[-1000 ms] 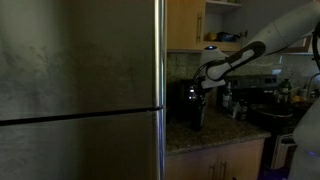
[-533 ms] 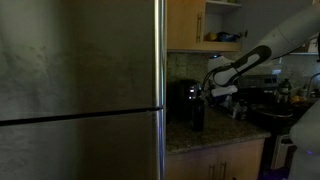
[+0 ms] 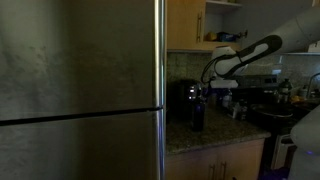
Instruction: Put the glass bottle on the left beside the glass bottle on the right
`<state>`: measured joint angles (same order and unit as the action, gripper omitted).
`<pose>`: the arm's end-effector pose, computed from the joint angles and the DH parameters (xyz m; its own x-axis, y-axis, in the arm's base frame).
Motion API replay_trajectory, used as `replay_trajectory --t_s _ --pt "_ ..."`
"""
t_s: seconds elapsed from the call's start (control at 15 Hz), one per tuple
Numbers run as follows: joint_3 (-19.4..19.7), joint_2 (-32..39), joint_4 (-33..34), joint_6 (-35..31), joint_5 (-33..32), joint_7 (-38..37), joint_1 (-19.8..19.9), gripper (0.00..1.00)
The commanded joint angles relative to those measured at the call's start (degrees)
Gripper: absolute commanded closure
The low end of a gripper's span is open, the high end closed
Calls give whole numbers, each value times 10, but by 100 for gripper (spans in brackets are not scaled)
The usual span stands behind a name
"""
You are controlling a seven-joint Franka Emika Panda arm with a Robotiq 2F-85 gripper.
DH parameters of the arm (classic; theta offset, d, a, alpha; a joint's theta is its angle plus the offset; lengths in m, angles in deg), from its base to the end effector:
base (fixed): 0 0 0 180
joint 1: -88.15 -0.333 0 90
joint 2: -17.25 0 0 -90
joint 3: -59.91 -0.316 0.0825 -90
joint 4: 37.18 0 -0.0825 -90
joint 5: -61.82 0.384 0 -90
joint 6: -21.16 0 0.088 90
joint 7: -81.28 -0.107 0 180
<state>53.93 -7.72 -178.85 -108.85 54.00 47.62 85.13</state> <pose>0.4271 0.0661 0.4709 0.9013 -0.3360 0.2735 -0.3535 -0.9353 0.0160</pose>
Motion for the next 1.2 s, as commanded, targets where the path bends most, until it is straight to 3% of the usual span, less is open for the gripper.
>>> replay_trajectory --t_s 0.0,0.07,0.13,0.33,0.67,0.73,0.87,0.93,1.13 --pt "-34 -110 -29 -18 1 6 10 0" --pt "-45 -128 -26 -15 -7 3 17 0" --pt "-42 -87 -3 -1 11 9 19 0" --pt "-52 -111 -5 13 9 10 23 0" --pt "-60 -111 -8 -15 -3 7 34 0" --pt "-77 5 47 -74 -21 -11 57 0" --pt "-74 35 69 -74 -5 -3 51 0" --pt "-72 -48 17 -59 -6 -3 45 0" --pt "-68 28 55 -74 -10 -6 43 0"
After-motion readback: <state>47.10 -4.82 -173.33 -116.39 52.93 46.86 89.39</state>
